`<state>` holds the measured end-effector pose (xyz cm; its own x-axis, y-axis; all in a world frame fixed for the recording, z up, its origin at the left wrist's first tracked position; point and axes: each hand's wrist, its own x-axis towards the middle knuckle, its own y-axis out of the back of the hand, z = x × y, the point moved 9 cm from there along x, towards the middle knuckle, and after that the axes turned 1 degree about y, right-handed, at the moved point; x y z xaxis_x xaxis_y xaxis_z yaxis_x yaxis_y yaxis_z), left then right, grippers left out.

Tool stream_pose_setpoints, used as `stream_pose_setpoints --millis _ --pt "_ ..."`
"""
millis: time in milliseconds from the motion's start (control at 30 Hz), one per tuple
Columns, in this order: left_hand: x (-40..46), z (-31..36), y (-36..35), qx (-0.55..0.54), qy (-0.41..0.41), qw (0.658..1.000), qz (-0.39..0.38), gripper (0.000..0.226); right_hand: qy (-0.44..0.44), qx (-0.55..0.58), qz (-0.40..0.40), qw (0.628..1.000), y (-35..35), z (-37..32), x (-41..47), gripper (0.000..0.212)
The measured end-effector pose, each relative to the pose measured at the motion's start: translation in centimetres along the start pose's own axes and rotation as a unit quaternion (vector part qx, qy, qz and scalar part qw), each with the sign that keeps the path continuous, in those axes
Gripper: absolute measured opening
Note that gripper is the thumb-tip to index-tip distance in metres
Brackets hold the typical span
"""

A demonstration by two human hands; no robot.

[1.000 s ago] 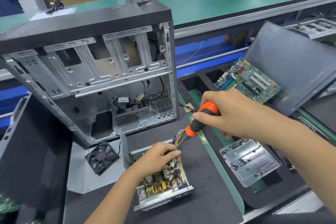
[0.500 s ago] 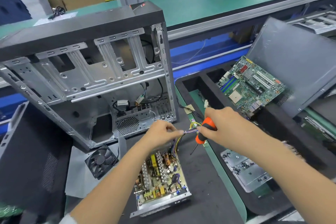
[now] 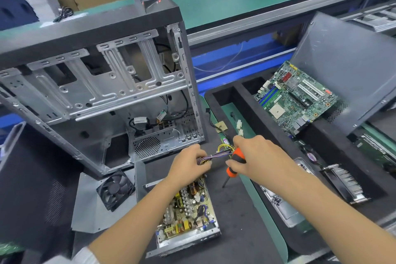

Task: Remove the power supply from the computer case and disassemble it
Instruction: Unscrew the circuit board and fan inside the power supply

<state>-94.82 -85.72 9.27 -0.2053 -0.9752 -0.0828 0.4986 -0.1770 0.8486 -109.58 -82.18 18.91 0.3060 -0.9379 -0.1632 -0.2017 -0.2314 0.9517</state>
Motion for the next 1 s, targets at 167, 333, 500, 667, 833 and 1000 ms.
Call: stream_pose_setpoints --millis 167,333,500,667,833,1000 --pt "-0.8 0.0 0.9 -0.062 -0.007 0.997 0.049 0.013 -0.004 -0.017 0.02 1.0 -0.2 0.2 0.2 0.035" --pt "-1.1 0.3 1.6 -0.12 -0.016 0.99 0.074 0.026 -0.014 -0.022 0.025 0.999 -0.3 0.8 0.3 0.037" --pt "-1.6 0.7 2.4 -0.147 -0.037 0.979 0.137 0.043 -0.015 -0.019 0.025 0.999 -0.6 1.1 0.4 0.037" --pt "-1.7 -0.5 2.5 -0.159 -0.022 0.973 0.168 0.049 -0.003 -0.014 0.039 0.999 -0.7 0.8 0.5 0.037" --pt "-0.4 -1.1 1.0 -0.159 0.012 0.985 0.065 0.038 -0.002 -0.013 0.039 0.999 -0.6 0.7 0.5 0.038" --pt "1.4 -0.6 -1.9 -0.307 0.072 0.926 -0.209 0.039 0.002 -0.026 0.039 0.999 -0.6 0.4 0.3 0.036"
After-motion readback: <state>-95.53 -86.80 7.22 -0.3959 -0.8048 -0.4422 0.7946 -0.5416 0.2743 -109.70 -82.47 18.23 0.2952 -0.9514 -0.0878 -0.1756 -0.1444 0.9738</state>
